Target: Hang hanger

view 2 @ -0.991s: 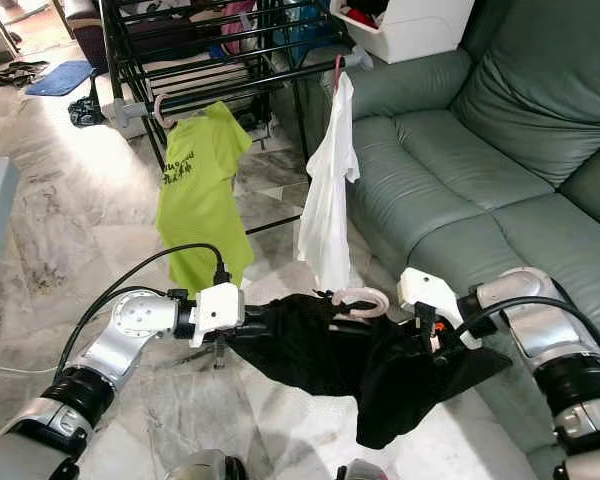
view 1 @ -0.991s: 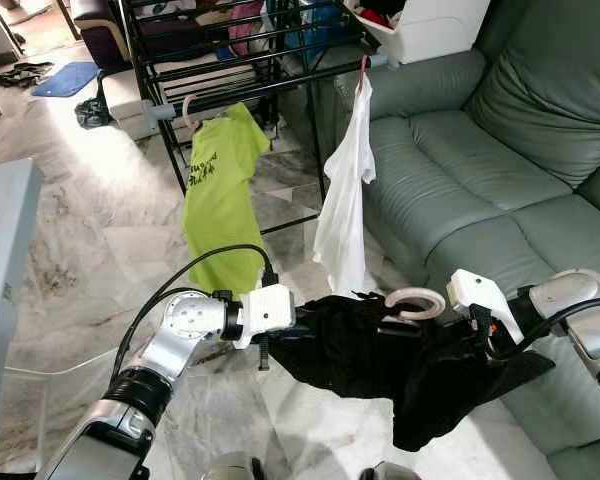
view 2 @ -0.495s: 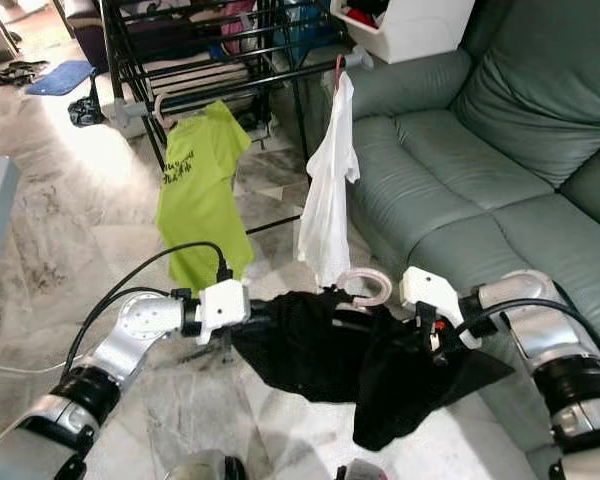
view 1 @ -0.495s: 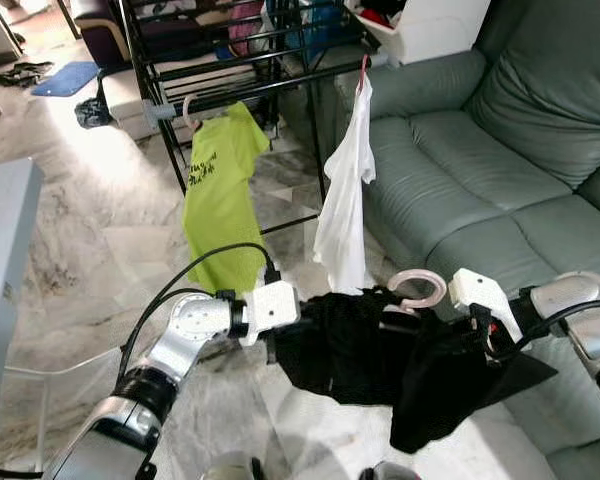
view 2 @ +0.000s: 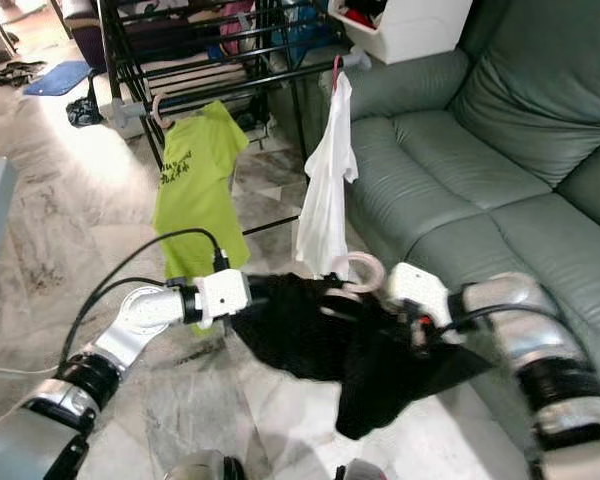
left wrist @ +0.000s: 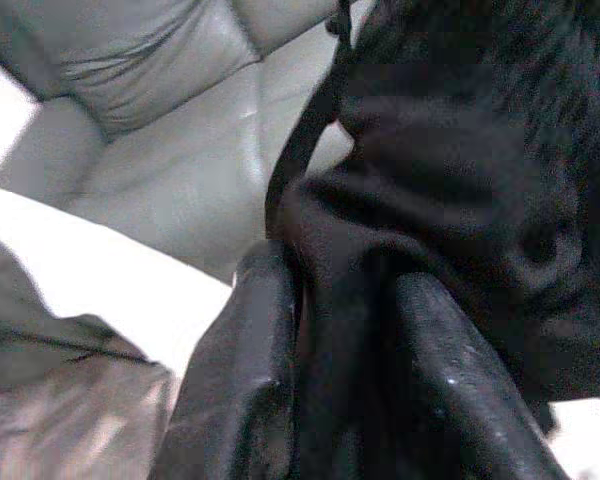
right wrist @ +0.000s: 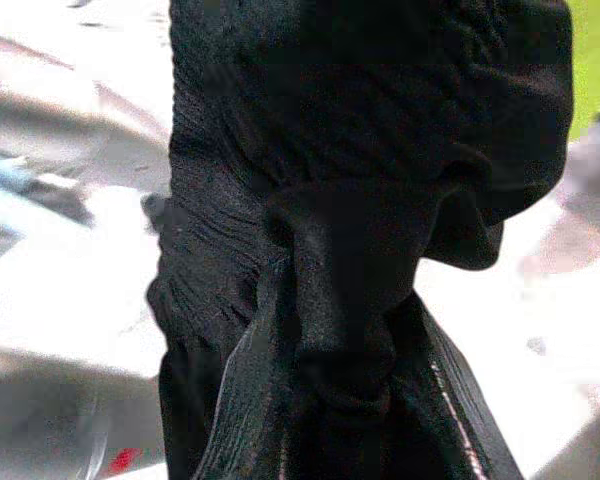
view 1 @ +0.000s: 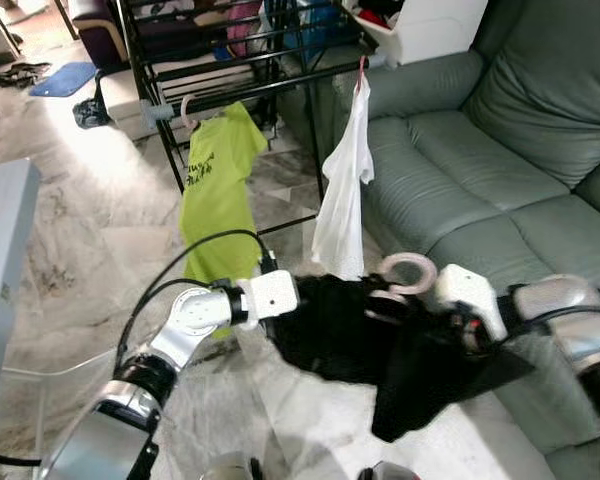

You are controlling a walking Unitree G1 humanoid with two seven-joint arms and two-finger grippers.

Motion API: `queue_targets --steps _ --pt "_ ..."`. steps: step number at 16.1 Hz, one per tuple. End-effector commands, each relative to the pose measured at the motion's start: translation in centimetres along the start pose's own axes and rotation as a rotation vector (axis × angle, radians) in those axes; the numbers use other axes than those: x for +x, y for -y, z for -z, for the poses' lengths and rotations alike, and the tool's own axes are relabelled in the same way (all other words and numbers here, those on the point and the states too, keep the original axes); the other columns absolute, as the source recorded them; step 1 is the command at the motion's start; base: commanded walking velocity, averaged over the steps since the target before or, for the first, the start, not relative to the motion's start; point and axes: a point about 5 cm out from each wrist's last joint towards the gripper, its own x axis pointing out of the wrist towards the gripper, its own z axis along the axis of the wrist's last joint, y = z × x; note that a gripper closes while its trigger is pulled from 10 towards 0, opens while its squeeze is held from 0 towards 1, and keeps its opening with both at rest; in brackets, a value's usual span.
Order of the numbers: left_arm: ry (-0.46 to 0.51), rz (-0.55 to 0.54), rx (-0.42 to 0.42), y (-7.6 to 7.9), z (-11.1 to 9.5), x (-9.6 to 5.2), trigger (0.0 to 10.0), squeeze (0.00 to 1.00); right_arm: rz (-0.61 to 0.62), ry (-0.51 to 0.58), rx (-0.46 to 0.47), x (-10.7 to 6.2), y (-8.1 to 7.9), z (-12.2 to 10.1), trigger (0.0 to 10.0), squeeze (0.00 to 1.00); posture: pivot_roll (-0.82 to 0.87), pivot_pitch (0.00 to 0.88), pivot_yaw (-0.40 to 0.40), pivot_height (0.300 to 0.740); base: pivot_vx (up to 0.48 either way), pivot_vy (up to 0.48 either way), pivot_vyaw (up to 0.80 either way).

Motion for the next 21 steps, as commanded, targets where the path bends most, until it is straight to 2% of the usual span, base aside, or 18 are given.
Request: queue_targets --steps 1,4,6,7,9,10,11,13,14,15,16,18,21 --pt "-0.004 -0.020 0.071 -0.7 -0.3 -0.1 10.0 1.00 0.076 -0.041 -0.013 0.8 0.0 0.8 0.0 0.00 -0.07 0.000 0.045 0.740 0.000 0.000 0.00" --pt "-0.038 0.008 0.162 -0.2 0.2 -0.5 10.0 1.00 0.130 -0.069 0.015 2.4 -0.9 2.1 0.0 0.00 -0.07 0.000 0.043 0.740 0.000 0.000 0.00" --pt "-0.056 -0.003 0.159 0.1 0.9 -1.1 10.0 1.00 0.208 -0.090 0.057 3.1 -1.0 2.7 0.0 0.00 -0.08 0.000 0.048 0.740 0.000 0.000 0.00" --pt "-0.068 -0.032 0.134 0.3 1.4 -1.6 10.0 1.00 0.293 -0.075 0.094 3.4 -0.8 2.9 0.0 0.00 -0.08 0.000 0.050 0.740 0.000 0.000 0.00" --pt "-0.074 -0.139 0.022 0.2 2.2 -2.5 10.0 1.00 0.485 -0.017 0.202 4.0 -0.5 3.1 0.0 0.00 -0.08 0.000 0.050 0.740 0.000 0.000 0.00" --pt "-0.077 -0.179 -0.002 0.3 2.4 -2.8 10.0 1.00 0.545 0.011 0.235 4.2 -0.6 3.2 0.0 0.00 -0.08 0.000 0.050 0.740 0.000 0.000 0.00" --pt "-0.122 -0.329 -0.117 0.3 3.4 -3.4 10.0 1.00 0.678 0.054 0.278 4.2 -0.6 3.2 0.0 0.00 -0.08 0.000 0.051 0.740 0.000 0.000 0.00" --pt "-0.196 -0.632 -0.318 -0.7 4.9 -4.7 10.0 1.00 0.774 0.090 0.301 4.3 -1.0 3.1 0.0 0.00 -0.09 0.000 0.054 0.740 0.000 0.000 0.00" --pt "-0.212 -0.714 -0.390 -0.9 5.5 -5.7 10.0 1.00 0.798 0.102 0.379 4.6 -1.3 3.2 0.0 0.00 -0.08 0.000 0.053 0.740 0.000 0.000 0.00" --pt "-0.219 -0.808 -0.481 -0.9 6.2 -6.7 10.0 0.00 0.829 0.132 0.370 4.9 -1.6 2.7 7.8 0.00 -0.08 0.000 0.049 0.740 0.000 0.000 0.00" --pt "-0.221 -0.840 -0.517 -0.8 6.5 -7.0 10.0 0.00 0.854 0.148 0.373 5.2 -1.7 2.4 10.0 0.00 -0.07 0.000 0.048 0.740 0.000 0.000 0.00" --pt "-0.198 -0.930 -0.563 -1.1 6.3 -7.1 10.0 0.00 0.917 0.206 0.363 6.1 -2.0 1.1 10.0 0.00 -0.07 0.000 0.044 0.740 0.000 0.000 0.00" --pt "-0.181 -0.966 -0.588 -1.4 5.8 -6.8 10.0 0.00 0.972 0.254 0.407 6.7 -2.4 0.4 10.0 0.00 -0.07 0.000 0.051 0.740 0.000 0.000 0.13"
